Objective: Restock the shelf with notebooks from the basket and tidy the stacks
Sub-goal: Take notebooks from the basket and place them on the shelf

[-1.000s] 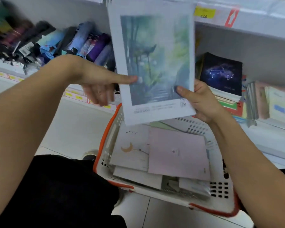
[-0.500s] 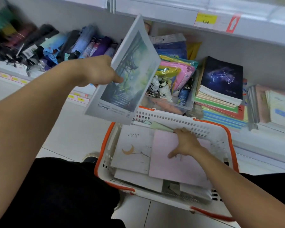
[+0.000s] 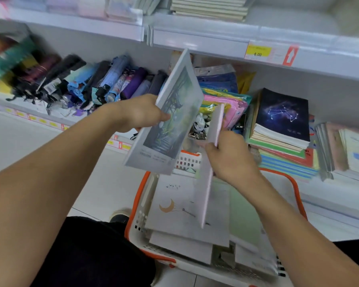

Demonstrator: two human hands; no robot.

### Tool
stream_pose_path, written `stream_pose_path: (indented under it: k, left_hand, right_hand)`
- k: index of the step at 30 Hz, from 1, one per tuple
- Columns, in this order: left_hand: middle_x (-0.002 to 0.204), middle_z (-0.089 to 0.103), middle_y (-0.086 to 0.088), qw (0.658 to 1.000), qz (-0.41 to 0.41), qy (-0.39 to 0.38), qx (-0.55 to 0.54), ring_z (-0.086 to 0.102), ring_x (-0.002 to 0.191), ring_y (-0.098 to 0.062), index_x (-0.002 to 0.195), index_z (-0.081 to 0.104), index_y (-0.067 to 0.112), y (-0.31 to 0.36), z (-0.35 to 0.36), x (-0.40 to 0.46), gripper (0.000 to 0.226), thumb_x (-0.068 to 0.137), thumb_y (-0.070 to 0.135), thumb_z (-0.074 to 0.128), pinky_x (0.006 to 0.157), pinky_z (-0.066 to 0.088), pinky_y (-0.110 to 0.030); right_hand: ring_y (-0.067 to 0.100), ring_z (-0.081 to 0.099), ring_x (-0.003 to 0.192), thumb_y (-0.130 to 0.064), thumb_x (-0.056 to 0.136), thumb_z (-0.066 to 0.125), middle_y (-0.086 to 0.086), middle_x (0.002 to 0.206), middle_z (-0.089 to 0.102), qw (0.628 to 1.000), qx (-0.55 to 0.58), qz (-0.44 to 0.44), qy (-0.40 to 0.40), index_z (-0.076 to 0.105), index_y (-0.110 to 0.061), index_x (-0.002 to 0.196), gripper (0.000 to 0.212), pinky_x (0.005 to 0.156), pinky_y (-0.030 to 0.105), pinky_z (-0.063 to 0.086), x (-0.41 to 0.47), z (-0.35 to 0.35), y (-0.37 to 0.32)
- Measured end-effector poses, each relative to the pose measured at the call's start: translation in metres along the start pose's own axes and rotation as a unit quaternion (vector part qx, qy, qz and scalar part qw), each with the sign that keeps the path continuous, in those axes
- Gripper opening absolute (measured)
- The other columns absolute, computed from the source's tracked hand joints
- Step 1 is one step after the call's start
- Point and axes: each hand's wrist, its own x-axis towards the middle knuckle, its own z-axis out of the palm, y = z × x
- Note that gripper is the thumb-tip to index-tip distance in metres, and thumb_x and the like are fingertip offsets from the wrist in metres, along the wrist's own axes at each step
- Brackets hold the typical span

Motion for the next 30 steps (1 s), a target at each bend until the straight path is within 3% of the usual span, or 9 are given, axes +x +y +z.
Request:
stream_pose_path:
  k: [2,6,9,14,17,19,24,27,30]
  left_hand:
    - [0.114,0.066,-0.011,0.995,0.019,-0.036,-0.090,0.063,0.102,-0.034,0.108,0.060,0.019,0.006,0.005,-0.001,0.026,0.093,0.040,0.059,0.092,0.050,-0.040]
    - [0.112,0.066,0.005,0.986,0.042,-0.040,-0.155,0.059,0.107,-0.014,0.110,0.061,0.023,0.015,0.010,-0.003,0.041,0.098,0.055,0.038,0.083,0.043,-0.017]
    - [0.132,0.061,0.000,0.967,0.044,-0.090,-0.236,0.053,0.126,-0.018,0.129,0.058,0.020,0.007,0.002,-0.006,0.075,0.080,0.075,0.049,0.111,0.037,-0.035]
    - [0.095,0.076,-0.007,0.963,0.126,0.017,-0.238,0.072,0.084,-0.017,0.102,0.072,0.008,-0.007,-0.001,0.000,0.015,0.087,0.010,0.070,0.081,0.057,-0.035]
    - [0.101,0.075,-0.007,0.959,0.122,0.007,-0.255,0.072,0.092,-0.021,0.103,0.071,0.011,-0.021,-0.015,0.003,0.018,0.085,0.009,0.069,0.081,0.058,-0.035]
    - [0.110,0.073,-0.006,0.959,0.147,-0.055,-0.237,0.070,0.100,-0.020,0.114,0.067,0.011,-0.026,-0.020,0.003,0.033,0.081,0.013,0.069,0.082,0.057,-0.029]
    - [0.117,0.070,-0.005,0.965,0.157,-0.132,-0.163,0.068,0.105,-0.016,0.123,0.063,0.012,-0.017,-0.009,0.008,0.038,0.085,0.008,0.068,0.082,0.057,-0.025]
    - [0.110,0.072,-0.001,0.979,0.149,-0.135,-0.022,0.068,0.104,-0.020,0.116,0.067,0.015,-0.017,-0.007,0.013,0.039,0.078,0.014,0.078,0.090,0.056,-0.040]
    - [0.087,0.070,0.008,0.979,0.132,-0.152,0.040,0.069,0.074,-0.004,0.096,0.065,0.025,-0.021,-0.003,0.017,0.034,0.074,0.004,0.080,0.063,0.058,-0.020]
  right_hand:
    - [0.025,0.058,0.076,-0.015,0.095,0.052,0.009,0.088,0.065,0.996,0.083,-0.031,0.032,0.052,0.001,0.125,0.034,0.062,0.031,0.043,-0.006,0.016,-0.033]
    - [0.031,0.068,0.090,-0.024,0.090,0.056,0.013,0.097,0.070,0.980,0.192,-0.026,0.047,0.028,0.005,0.144,0.068,0.072,0.041,0.056,-0.003,0.043,-0.073]
    - [0.016,0.068,0.073,-0.023,0.085,0.064,0.002,0.075,0.070,0.973,0.230,-0.036,0.006,0.000,0.004,0.154,0.098,0.062,0.030,0.052,-0.005,0.049,-0.077]
    - [0.009,0.064,0.087,-0.017,0.076,0.075,-0.005,0.095,0.065,0.957,0.281,-0.072,-0.001,0.041,-0.018,0.147,0.079,0.082,0.030,0.055,-0.003,0.048,-0.057]
    - [0.014,0.055,0.113,-0.026,0.060,0.091,-0.005,0.121,0.051,0.940,0.286,0.015,0.186,0.051,-0.022,0.135,0.085,0.100,0.038,0.049,0.013,0.032,-0.011]
    - [0.019,0.057,0.121,-0.023,0.047,0.099,-0.001,0.132,0.055,0.905,0.385,0.065,0.167,0.044,-0.020,0.139,0.107,0.102,0.045,0.051,0.018,0.022,0.021]
    - [0.011,0.073,0.086,0.000,0.062,0.085,-0.006,0.090,0.078,0.857,0.513,0.008,0.055,0.070,-0.017,0.096,0.041,0.078,0.031,0.058,0.014,0.020,0.050]
    - [0.003,0.072,0.076,0.010,0.070,0.080,-0.011,0.080,0.077,0.871,0.488,0.005,0.056,0.070,-0.018,0.086,0.034,0.071,0.021,0.058,0.007,0.029,0.073]
    - [0.011,0.074,0.084,0.005,0.068,0.084,-0.006,0.089,0.078,0.891,0.453,0.020,0.022,0.074,-0.019,0.088,0.032,0.080,0.029,0.059,-0.004,0.052,0.090]
